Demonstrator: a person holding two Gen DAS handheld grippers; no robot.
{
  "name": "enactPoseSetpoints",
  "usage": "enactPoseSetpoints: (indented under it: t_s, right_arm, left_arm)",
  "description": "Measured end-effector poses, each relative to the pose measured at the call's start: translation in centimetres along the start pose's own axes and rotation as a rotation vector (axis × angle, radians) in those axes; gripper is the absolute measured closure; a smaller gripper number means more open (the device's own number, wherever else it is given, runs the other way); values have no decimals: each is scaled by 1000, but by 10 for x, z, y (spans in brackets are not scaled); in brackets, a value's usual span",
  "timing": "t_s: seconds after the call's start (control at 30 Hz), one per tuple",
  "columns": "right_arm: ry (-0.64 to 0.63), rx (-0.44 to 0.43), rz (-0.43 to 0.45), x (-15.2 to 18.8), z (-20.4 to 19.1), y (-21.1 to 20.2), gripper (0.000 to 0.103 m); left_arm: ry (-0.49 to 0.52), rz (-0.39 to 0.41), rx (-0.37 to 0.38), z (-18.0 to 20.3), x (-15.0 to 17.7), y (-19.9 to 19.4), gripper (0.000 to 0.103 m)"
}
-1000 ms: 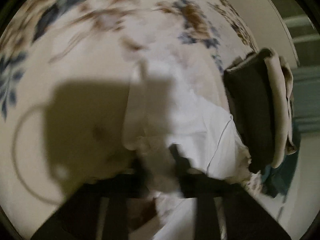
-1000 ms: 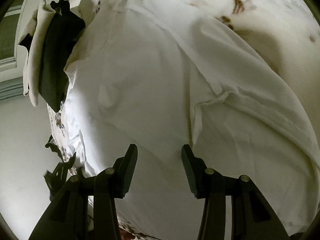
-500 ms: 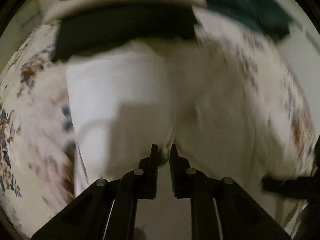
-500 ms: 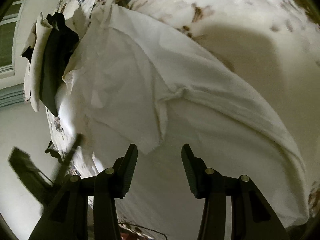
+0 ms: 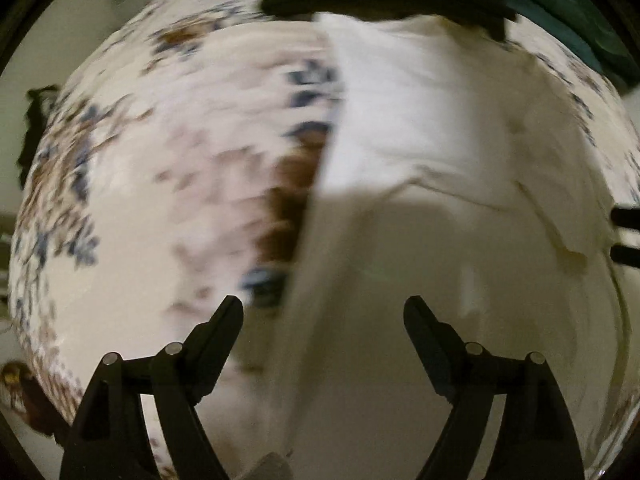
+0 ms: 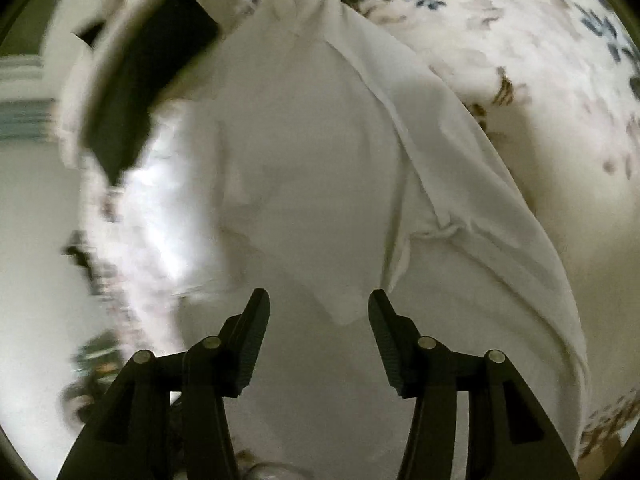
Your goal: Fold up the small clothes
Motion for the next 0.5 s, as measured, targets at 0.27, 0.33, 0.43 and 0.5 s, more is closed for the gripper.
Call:
enactPoseSetpoints:
  t_s: [0.27, 0.33, 0.43, 0.5]
  right_arm:
    - [-37, -58, -210, 46, -7, 9, 49]
    - [-23, -58, -181, 41, 5, -25, 49]
    - [-4, -53, -150, 31, 34, -75, 49]
    - [-12, -27, -138, 21, 59, -105, 49]
  left_arm:
    - [-57, -9, -30, -23, 30, -23, 21]
    - [-44, -3, -33, -19, 36, -32, 21]
    - [-38, -6, -38, 0, 31, -43, 21]
    - [-41, -17, -31, 13, 27, -46, 21]
Point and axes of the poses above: each gripper's, at about its wrist camera, not at the fingertips, and y roughly the way its jaws point, z to its right, x to its underside, the point moved 6 cm from there along y, roughly the way its jaws point, and after that the axes turned 10 degrees about z, right-handed, at the moved point
